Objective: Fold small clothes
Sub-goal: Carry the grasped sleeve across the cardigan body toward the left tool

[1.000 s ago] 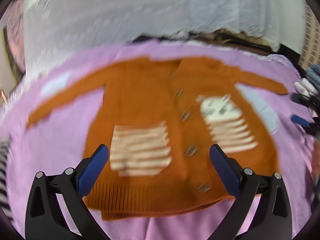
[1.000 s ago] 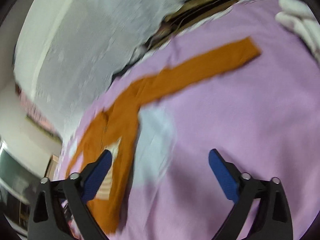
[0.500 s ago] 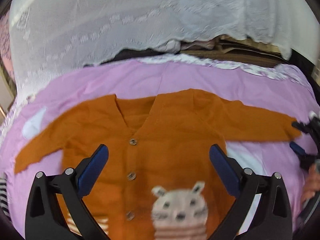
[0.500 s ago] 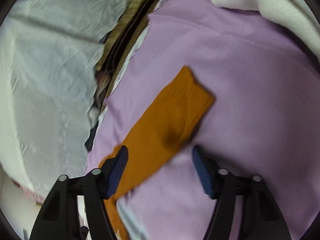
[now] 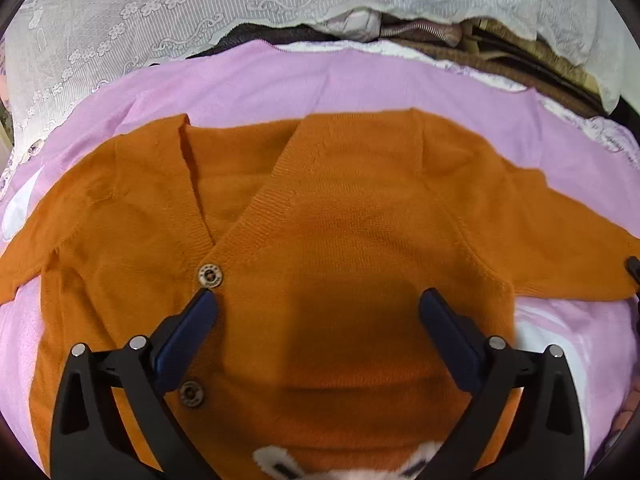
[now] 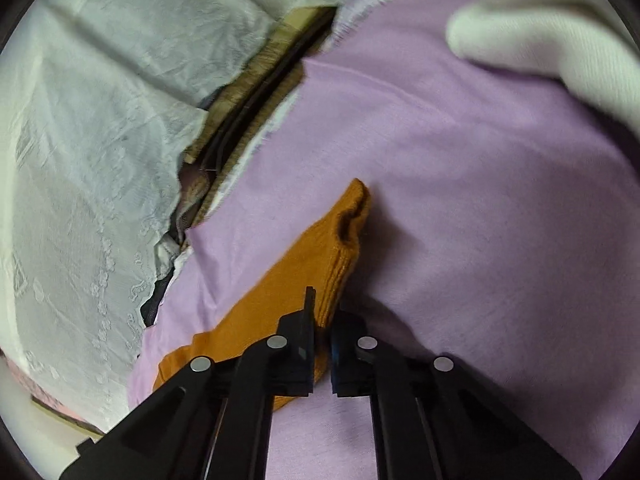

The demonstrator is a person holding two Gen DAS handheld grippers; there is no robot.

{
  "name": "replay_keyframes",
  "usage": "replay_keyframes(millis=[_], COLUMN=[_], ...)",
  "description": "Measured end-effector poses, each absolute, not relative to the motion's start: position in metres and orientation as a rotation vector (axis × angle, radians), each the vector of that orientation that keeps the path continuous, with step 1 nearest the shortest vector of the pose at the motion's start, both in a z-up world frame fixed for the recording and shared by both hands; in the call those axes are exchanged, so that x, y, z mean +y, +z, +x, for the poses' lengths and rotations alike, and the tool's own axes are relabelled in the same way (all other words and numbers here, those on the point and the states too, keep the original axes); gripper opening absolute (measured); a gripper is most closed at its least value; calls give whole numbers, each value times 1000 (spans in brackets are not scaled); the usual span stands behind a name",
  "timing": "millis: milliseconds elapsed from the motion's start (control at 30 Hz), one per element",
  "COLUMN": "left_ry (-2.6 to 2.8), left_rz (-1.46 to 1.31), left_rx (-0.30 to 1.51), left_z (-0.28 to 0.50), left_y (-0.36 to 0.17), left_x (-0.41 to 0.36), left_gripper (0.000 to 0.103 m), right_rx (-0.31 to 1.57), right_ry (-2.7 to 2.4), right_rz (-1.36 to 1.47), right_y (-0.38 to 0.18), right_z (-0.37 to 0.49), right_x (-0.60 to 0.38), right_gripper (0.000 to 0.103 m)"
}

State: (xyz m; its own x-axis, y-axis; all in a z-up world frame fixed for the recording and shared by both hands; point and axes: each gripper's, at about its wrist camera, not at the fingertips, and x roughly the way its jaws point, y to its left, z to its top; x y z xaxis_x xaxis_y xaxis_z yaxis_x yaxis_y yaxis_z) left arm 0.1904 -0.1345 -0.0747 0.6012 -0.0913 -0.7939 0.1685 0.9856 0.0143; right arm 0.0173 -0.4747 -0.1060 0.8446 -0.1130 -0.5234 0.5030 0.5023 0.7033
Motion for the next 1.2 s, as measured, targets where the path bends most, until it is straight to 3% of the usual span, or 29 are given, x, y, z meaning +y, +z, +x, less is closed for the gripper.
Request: replay_keyframes(millis=[200, 400, 733, 1200], left_ry=[-145, -1, 135, -37], left_rz=[90, 56, -12, 138], left_rx=[829, 789, 934, 785], left_z=[169, 163, 168, 177], left_y=[-46, -23, -77, -28], left_x=[-96, 0, 120, 41], left_gripper=[99, 99, 99, 99], right_rx=[380, 390, 385, 458], right_ry=[-346, -295, -203, -58], right_rz=[814, 765, 700, 592], right_y=[-70, -58, -28, 7], right_z=[15, 20, 35, 87], right_x=[-456, -442, -391, -293], right_gripper=[6, 6, 6, 6])
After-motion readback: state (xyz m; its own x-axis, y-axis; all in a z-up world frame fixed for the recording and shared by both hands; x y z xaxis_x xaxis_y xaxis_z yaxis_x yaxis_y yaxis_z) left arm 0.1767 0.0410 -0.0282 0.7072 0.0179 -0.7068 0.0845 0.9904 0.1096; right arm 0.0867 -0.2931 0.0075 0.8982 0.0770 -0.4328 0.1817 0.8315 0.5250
